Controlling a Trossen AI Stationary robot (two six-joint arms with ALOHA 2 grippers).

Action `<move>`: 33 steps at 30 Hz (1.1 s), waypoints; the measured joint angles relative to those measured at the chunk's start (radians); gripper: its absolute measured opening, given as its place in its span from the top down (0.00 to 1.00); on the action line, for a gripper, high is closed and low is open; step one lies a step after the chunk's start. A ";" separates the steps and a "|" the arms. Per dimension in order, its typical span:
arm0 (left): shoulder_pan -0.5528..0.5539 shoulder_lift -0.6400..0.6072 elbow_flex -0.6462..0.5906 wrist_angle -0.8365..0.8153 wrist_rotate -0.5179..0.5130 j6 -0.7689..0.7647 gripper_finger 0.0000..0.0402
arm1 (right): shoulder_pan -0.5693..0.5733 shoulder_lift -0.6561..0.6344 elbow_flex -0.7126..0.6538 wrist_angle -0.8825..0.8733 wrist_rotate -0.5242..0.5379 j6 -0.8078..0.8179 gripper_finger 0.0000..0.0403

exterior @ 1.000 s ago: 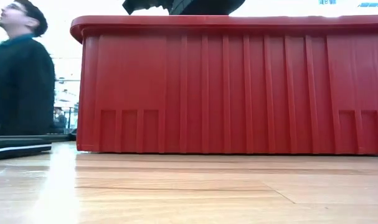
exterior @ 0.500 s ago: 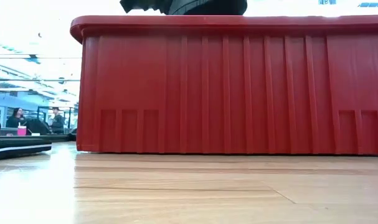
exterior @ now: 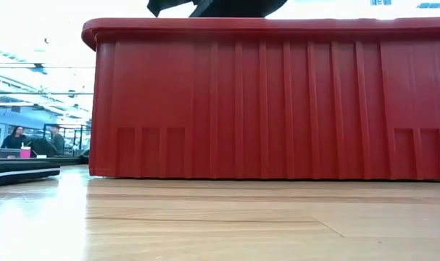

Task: Pick and place slides into bin
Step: Put the black slide into the red container

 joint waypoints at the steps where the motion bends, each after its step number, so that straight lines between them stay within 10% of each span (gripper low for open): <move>1: 0.003 0.000 0.000 0.000 0.001 -0.006 1.00 | 0.008 0.010 0.000 0.013 0.027 -0.015 0.48; 14: -0.009 0.031 0.000 0.005 0.015 -0.020 1.00 | 0.019 0.099 -0.001 0.159 0.058 -0.052 0.50; 21: -0.011 0.032 0.000 0.001 0.031 -0.016 1.00 | 0.017 0.131 -0.001 0.138 0.084 -0.024 0.94; 33: 0.043 0.005 -0.001 -0.009 0.080 0.011 0.75 | 0.075 0.086 0.002 -0.090 0.180 0.178 0.99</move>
